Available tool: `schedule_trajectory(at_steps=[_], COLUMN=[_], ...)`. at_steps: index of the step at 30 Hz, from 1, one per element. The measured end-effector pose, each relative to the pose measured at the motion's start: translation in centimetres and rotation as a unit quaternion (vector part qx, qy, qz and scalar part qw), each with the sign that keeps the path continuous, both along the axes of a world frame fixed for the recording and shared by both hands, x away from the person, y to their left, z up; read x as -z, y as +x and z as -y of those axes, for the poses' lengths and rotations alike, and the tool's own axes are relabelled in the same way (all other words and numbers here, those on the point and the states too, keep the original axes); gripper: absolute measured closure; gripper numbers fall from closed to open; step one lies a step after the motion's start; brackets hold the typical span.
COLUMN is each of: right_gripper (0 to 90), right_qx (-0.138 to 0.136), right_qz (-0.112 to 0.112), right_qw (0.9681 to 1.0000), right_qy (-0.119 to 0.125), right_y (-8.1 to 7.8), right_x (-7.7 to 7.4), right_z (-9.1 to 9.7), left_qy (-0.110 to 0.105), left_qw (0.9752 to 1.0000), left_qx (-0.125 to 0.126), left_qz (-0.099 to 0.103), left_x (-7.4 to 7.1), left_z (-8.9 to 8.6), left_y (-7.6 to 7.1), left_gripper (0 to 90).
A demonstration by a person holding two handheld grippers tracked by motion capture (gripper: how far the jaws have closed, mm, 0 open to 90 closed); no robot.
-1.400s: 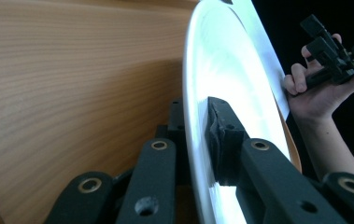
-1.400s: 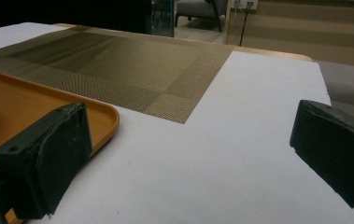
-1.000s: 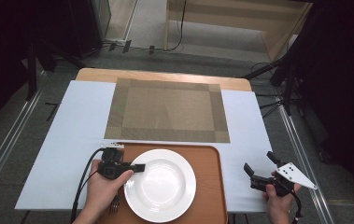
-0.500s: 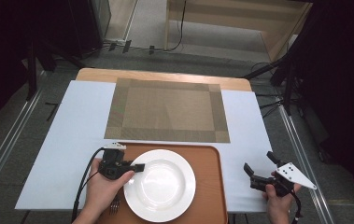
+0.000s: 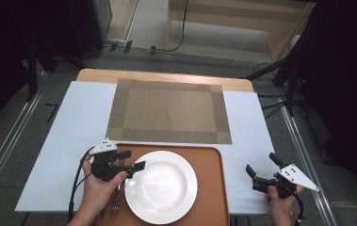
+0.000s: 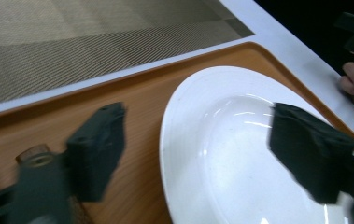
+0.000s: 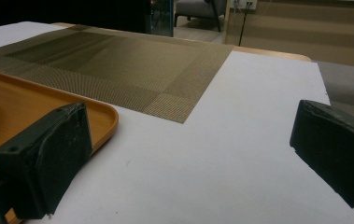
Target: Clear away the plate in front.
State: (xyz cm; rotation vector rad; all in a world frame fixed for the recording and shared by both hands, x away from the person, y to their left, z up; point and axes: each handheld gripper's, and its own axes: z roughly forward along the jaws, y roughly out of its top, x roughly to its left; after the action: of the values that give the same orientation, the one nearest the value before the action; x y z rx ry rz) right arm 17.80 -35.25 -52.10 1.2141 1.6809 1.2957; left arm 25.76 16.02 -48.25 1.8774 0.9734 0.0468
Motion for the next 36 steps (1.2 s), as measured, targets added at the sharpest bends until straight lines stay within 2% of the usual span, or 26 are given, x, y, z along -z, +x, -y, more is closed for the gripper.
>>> schedule_trajectory(at_steps=[1, 3, 4, 9, 20, 30, 36], right_gripper=[0.0, 0.0, 0.0, 0.0, 0.0, 0.0, 0.0], right_qx=[0.000, 0.000, 0.000, 0.000, 0.000, 0.000, 0.001], right_qz=[0.000, 0.000, -0.001, -0.001, -0.001, -0.001, -0.002], right_qw=[1.0000, 1.0000, 1.0000, 1.0000, 1.0000, 1.0000, 1.0000], right_qy=[0.000, 0.000, 0.001, 0.001, 0.000, 0.000, 0.001], right_y=[0.0, 0.0, 0.0, 0.0, 0.0, 0.0, 0.0], right_x=[0.0, 0.0, 0.0, 0.0, 0.0, 0.0, 0.0], right_z=[0.0, 0.0, 0.0, 0.0, 0.0, 0.0, 0.0], left_qy=[0.001, -0.011, -0.015, -0.022, -0.009, -0.004, -0.002], left_qw=[1.0000, 0.9998, 0.9997, 0.9987, 0.9954, 0.9917, 0.9898], left_qx=[0.001, 0.012, 0.013, 0.023, 0.001, -0.025, -0.040], left_qz=[0.006, 0.013, 0.017, 0.041, 0.095, 0.126, 0.137], left_x=[-0.1, -0.1, -0.2, -0.3, -0.6, -0.4, -0.1], left_z=[0.0, -0.3, -0.4, -0.8, -3.1, -5.7, -7.0], left_y=[0.0, -0.1, -0.1, -0.3, -0.4, -0.2, -0.1], left_gripper=[9.0, 5.1, 0.0, 0.0, 0.0, 0.0, 0.0])
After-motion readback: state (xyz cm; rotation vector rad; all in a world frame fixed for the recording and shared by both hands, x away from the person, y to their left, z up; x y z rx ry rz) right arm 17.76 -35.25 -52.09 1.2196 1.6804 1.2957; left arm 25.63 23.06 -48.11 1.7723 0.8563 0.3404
